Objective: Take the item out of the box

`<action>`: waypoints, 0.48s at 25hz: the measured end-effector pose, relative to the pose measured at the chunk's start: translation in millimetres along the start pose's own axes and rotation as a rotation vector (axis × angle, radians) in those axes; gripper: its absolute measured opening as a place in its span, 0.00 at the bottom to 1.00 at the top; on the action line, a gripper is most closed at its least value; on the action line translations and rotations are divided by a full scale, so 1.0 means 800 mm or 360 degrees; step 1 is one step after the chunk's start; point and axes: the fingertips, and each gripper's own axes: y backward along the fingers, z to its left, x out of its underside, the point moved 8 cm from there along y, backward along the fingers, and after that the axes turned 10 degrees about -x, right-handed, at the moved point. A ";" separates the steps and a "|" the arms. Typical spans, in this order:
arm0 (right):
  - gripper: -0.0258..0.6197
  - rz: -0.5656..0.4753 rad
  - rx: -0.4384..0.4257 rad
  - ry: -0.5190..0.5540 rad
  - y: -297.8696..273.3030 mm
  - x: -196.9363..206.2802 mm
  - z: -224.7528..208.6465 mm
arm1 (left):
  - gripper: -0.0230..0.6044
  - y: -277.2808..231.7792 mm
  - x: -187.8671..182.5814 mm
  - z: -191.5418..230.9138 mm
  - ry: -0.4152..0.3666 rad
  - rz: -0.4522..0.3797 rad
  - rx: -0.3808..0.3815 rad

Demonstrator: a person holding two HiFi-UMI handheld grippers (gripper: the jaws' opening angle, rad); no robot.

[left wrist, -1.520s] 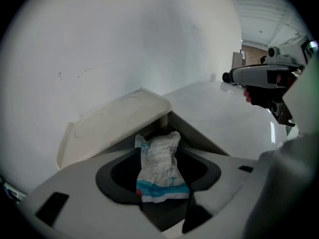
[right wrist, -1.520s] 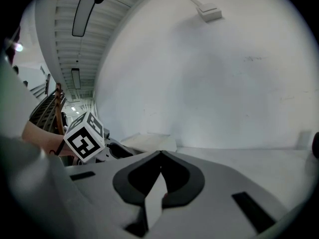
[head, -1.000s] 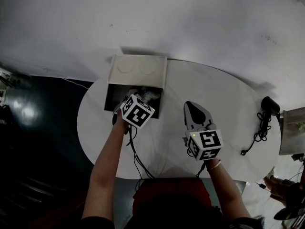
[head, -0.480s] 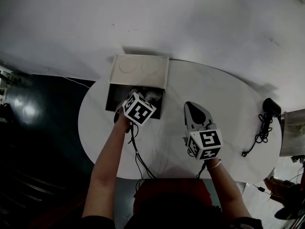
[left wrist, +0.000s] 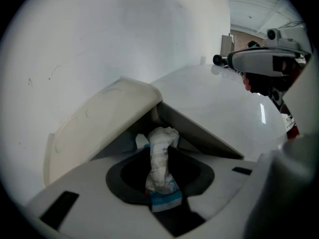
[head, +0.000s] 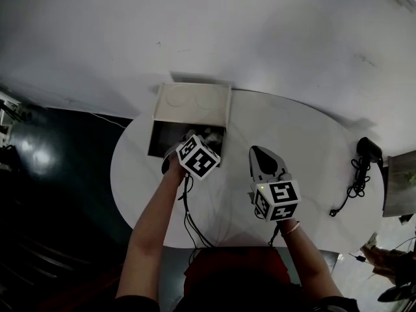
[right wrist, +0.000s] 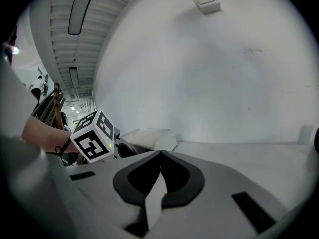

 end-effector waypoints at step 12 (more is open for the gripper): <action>0.06 -0.0017 -0.0031 0.0026 0.011 -0.004 0.014 | 0.23 0.046 -0.005 0.000 0.0068 -0.0156 -0.0146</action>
